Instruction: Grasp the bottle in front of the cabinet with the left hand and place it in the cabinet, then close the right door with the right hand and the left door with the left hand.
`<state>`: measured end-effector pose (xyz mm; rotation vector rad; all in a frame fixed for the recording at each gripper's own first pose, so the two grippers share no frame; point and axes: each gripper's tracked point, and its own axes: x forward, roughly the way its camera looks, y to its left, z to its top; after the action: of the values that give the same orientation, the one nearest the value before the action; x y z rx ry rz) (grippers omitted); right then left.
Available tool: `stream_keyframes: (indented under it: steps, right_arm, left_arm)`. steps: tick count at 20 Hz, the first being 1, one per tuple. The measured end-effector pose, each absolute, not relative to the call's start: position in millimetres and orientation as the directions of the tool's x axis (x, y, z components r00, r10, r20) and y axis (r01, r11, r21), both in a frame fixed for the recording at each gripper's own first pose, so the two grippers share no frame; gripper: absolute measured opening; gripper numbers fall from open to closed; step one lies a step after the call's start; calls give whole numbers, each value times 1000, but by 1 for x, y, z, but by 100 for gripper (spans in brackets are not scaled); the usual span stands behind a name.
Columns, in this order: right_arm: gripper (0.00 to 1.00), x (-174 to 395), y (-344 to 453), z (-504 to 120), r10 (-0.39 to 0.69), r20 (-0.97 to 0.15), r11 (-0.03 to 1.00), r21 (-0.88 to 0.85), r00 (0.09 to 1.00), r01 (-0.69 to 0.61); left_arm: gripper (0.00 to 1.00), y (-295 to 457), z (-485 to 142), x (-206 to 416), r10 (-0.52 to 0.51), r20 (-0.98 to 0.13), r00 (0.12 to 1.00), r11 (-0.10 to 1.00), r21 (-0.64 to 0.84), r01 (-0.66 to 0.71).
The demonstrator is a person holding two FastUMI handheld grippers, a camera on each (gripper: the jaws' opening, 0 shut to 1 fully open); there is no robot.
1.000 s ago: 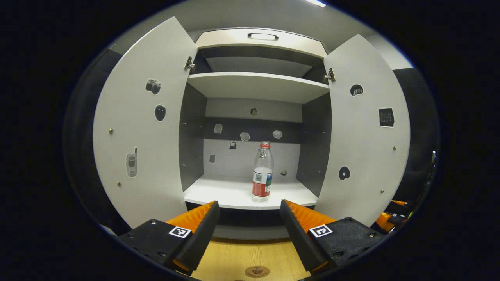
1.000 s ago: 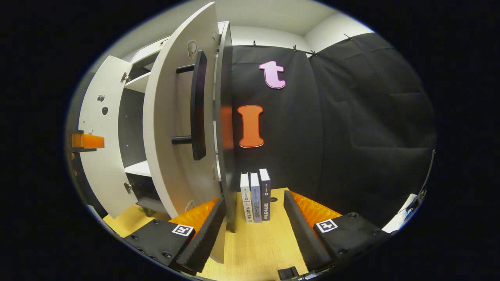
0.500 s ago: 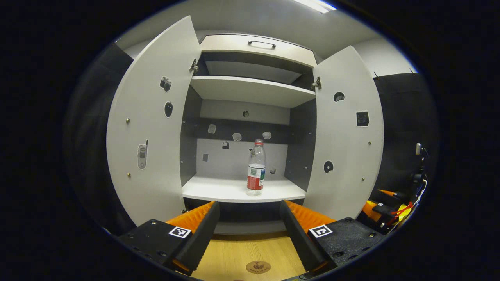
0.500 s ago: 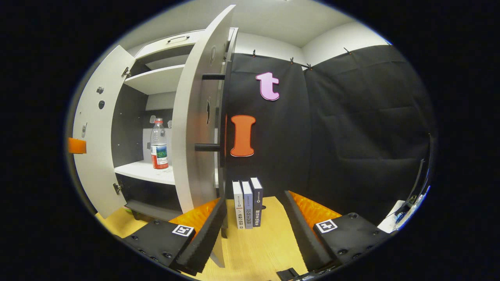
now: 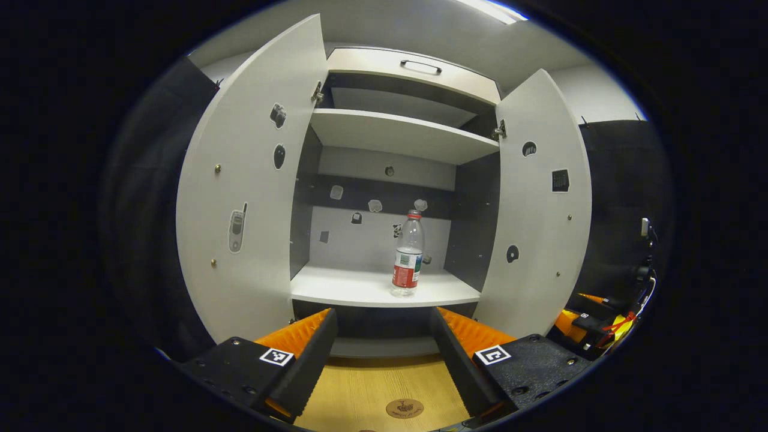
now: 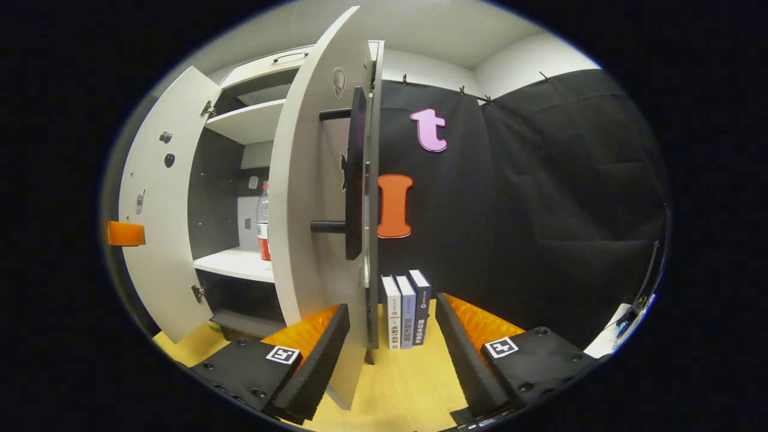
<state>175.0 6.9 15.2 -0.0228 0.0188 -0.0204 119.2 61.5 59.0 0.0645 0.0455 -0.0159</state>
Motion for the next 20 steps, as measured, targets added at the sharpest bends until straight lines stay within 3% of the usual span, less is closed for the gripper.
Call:
stream_keyframes:
  steps: [12, 20]
  right_arm:
    - [96, 213, 87, 15, 108, -39, 992, -59, 993, -111]
    - [96, 288, 113, 11, 143, -64, 990, 5, 988, -143]
  left_arm:
    - [95, 104, 64, 109, 59, -22, 998, 998, 39, -58]
    - [95, 125, 67, 103, 109, -15, 994, 994, 34, -109]
